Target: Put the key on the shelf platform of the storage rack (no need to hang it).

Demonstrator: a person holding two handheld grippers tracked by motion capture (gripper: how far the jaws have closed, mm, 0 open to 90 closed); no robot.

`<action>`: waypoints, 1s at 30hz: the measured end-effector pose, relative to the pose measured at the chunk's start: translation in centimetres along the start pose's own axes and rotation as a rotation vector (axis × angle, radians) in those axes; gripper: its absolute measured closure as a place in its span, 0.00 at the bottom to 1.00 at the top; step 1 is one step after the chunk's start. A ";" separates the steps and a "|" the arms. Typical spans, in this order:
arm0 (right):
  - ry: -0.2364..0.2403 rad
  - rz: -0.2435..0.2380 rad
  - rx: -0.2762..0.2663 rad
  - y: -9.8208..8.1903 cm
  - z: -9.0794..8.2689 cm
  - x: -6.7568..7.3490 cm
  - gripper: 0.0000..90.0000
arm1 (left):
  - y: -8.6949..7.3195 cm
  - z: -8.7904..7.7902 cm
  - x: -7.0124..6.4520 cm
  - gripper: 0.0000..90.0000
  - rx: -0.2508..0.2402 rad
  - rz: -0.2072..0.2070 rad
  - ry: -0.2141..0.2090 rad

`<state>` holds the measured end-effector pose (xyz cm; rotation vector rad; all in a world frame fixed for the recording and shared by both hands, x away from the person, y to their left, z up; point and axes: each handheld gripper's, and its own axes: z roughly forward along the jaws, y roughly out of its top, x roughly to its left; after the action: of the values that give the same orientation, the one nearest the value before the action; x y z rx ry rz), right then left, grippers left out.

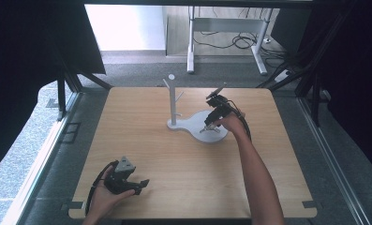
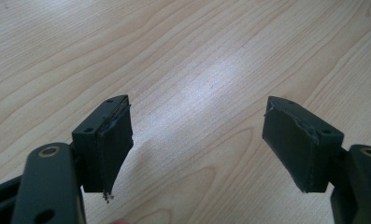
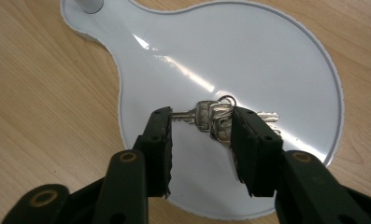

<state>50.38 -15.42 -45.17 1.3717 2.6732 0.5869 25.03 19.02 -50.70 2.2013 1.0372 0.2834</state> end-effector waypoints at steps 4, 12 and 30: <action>0.012 -0.009 -0.022 -0.6 -0.7 0.3 0.60 | 0.0 0.1 -0.2 0.27 0.000 0.003 -0.001; 0.045 -0.046 -0.055 -2.6 -1.7 1.0 0.57 | 0.1 0.2 -0.4 0.27 0.009 0.013 0.002; 0.076 -0.104 -0.174 -9.7 -6.0 1.7 0.56 | 0.1 -0.1 -0.3 0.27 0.005 0.005 0.024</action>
<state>40.51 -20.92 -43.00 1.1804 2.6570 0.8534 24.83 18.79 -50.51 2.2102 1.0469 0.3100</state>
